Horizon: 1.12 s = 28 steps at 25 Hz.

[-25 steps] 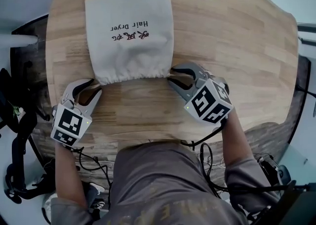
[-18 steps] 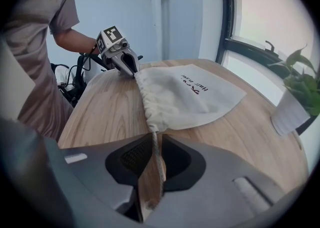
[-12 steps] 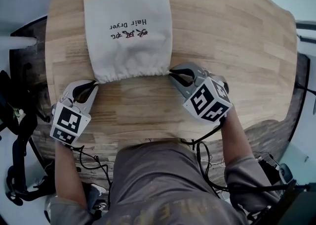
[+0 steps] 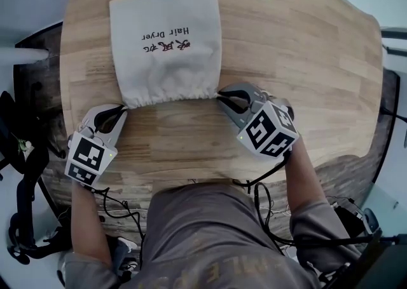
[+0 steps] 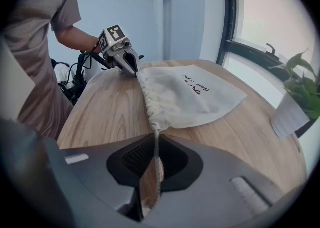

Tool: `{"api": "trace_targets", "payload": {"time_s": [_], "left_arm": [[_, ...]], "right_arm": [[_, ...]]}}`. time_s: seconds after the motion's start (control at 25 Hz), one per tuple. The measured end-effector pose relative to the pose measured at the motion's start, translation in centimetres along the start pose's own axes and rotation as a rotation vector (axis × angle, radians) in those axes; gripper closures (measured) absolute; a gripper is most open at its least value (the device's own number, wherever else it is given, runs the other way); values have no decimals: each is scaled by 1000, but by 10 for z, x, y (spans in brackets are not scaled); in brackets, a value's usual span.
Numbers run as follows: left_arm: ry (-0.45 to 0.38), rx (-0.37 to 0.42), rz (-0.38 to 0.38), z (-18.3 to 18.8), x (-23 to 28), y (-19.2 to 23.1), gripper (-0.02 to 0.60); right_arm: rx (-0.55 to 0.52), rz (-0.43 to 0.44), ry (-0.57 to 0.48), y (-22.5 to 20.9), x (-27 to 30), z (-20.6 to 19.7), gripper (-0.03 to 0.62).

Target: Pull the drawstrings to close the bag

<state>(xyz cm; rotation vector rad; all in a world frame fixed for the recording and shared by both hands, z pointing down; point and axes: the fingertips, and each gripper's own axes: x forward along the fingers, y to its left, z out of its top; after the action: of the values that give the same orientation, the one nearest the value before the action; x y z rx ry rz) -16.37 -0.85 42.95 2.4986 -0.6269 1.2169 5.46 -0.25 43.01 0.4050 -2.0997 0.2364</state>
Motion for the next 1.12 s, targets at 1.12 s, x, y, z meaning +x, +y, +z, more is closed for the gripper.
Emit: {"api": "trace_targets", "payload": {"time_s": [1.12], "left_arm": [[14, -4, 37, 3, -2, 1, 569]], "right_arm": [[219, -76, 92, -4, -5, -5, 557]]}}
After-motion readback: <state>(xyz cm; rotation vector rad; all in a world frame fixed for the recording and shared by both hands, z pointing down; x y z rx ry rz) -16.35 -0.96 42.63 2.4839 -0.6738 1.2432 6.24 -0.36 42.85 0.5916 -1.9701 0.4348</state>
